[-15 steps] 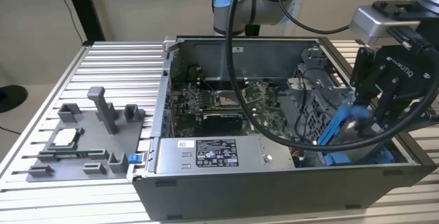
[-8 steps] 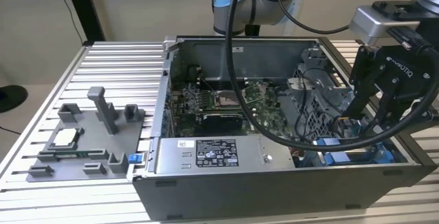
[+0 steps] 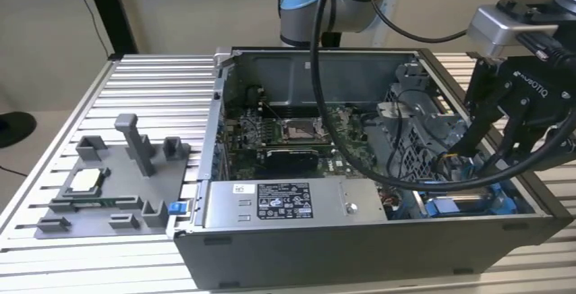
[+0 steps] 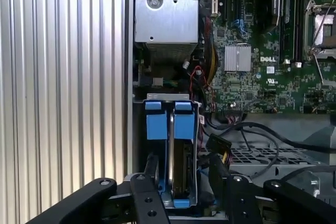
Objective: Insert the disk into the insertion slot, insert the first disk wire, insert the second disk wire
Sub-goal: 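Insert the disk into the insertion slot, then insert the first disk wire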
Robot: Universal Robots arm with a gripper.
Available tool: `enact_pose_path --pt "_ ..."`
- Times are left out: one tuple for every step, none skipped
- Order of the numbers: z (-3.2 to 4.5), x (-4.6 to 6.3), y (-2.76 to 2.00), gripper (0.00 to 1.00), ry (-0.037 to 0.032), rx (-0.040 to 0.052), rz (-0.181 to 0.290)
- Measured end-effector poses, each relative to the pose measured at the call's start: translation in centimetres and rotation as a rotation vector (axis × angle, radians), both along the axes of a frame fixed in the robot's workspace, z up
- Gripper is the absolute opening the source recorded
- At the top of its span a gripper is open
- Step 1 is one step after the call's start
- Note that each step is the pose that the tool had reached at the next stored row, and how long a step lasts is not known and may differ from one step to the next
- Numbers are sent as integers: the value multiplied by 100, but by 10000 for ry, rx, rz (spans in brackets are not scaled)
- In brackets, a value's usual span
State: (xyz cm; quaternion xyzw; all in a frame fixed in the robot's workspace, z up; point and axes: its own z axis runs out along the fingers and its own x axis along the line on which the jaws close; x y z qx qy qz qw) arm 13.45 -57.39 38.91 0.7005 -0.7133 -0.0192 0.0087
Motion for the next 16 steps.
enact_pose_path --pt "-2 27 10 100 0 0 0" --pt "-5 58 18 100 1 2 0" --pt "-6 85 29 100 3 -1 -1" --pt "-8 115 41 100 11 -1 0" --pt "-11 139 54 100 20 0 0" --pt "-14 154 65 100 34 0 -2" --pt "-17 164 74 100 50 1 -14" --pt "-19 167 78 100 65 2 -47" --pt "-22 167 81 100 79 3 -102" --pt "-25 167 82 100 94 2 -176" --pt "-26 167 82 100 106 -1 -261" --pt "-27 168 83 100 114 -3 -369" --pt "-30 168 83 100 122 -1 -486" --pt "-34 168 83 100 130 0 -610" --pt "-37 168 83 100 137 2 -724" --pt "-41 168 83 100 142 3 -843"
